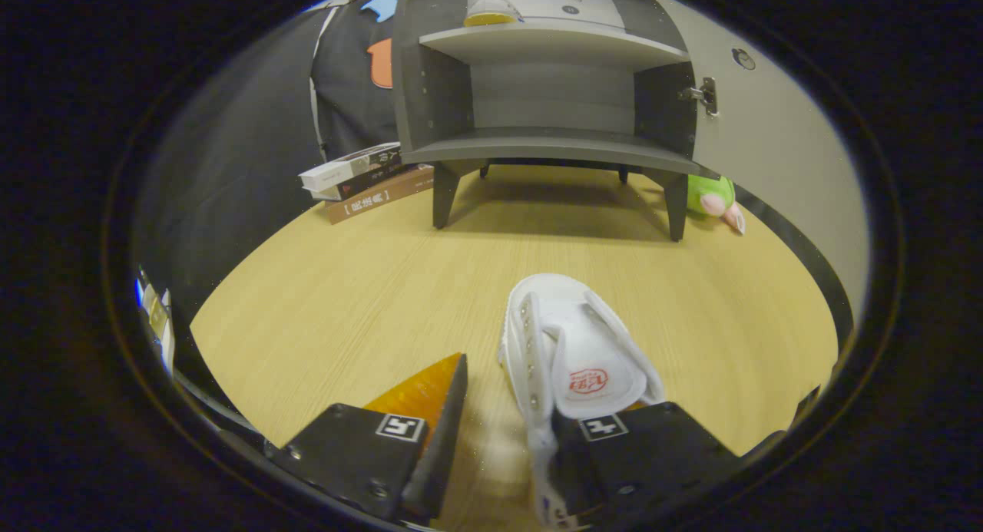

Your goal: Open the shoe cabinet door, grab the shoes and put them into the shoe cabinet, then close the shoe cabinet door.

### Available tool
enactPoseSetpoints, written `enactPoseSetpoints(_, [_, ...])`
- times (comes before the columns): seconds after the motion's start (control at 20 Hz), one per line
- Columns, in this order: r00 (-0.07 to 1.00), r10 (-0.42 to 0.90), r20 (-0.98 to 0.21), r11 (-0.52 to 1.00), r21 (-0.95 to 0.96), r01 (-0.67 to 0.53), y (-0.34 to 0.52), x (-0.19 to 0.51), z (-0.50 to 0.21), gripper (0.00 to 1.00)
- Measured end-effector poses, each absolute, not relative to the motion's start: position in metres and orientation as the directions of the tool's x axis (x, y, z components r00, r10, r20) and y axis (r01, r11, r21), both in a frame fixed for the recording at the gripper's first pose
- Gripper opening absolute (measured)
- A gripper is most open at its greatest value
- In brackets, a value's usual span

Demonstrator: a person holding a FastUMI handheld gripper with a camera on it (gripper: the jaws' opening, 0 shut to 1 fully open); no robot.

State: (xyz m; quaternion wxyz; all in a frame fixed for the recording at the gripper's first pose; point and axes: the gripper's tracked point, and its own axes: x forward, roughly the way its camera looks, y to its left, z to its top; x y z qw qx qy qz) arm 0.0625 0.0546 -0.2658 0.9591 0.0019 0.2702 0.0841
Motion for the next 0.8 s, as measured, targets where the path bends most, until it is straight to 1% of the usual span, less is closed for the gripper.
enactPoseSetpoints(0.05, [0.841, 0.14, -0.523, 0.989, 0.034, -0.143, 0.05, 0.063, -0.267, 0.49])
enactPoseSetpoints(0.15, [0.827, 0.145, -0.543, 0.987, 0.017, -0.163, 0.05, 0.068, -0.268, 0.17])
enactPoseSetpoints(0.2, [0.82, 0.15, -0.552, 0.985, 0.009, -0.174, 0.05, 0.069, -0.266, 0.13])
enactPoseSetpoints(0.35, [0.81, 0.153, -0.566, 0.986, 0.03, -0.166, 0.044, 0.069, -0.251, 0.11])
enactPoseSetpoints(0.45, [0.827, 0.144, -0.544, 0.987, 0.014, -0.163, 0.039, 0.068, -0.228, 0.11])
enactPoseSetpoints(0.6, [0.855, 0.143, -0.498, 0.987, 0.003, -0.163, 0.032, 0.072, -0.176, 0.11])
enactPoseSetpoints(0.8, [0.903, 0.133, -0.409, 0.99, 0.019, -0.137, 0.019, 0.085, -0.084, 0.11])
